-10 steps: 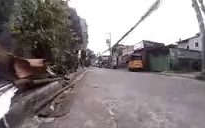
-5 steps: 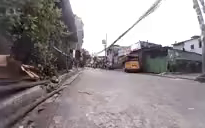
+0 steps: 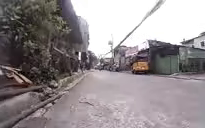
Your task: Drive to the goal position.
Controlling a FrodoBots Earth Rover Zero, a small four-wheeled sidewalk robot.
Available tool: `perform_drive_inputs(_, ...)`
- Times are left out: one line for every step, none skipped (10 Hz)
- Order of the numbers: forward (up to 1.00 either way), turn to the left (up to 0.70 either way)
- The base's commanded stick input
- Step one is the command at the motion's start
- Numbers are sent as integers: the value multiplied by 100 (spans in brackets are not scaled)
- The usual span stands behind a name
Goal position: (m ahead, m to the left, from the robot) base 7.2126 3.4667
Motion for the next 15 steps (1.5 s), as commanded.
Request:
perform_drive_inputs(100,0)
perform_drive_inputs(100,0)
perform_drive_inputs(100,0)
perform_drive_inputs(100,0)
perform_drive_inputs(100,0)
perform_drive_inputs(100,0)
perform_drive_inputs(100,0)
perform_drive_inputs(100,0)
perform_drive_inputs(100,0)
perform_drive_inputs(100,0)
perform_drive_inputs(100,0)
perform_drive_inputs(100,0)
perform_drive_inputs(100,0)
perform_drive_inputs(100,0)
perform_drive_inputs(100,16)
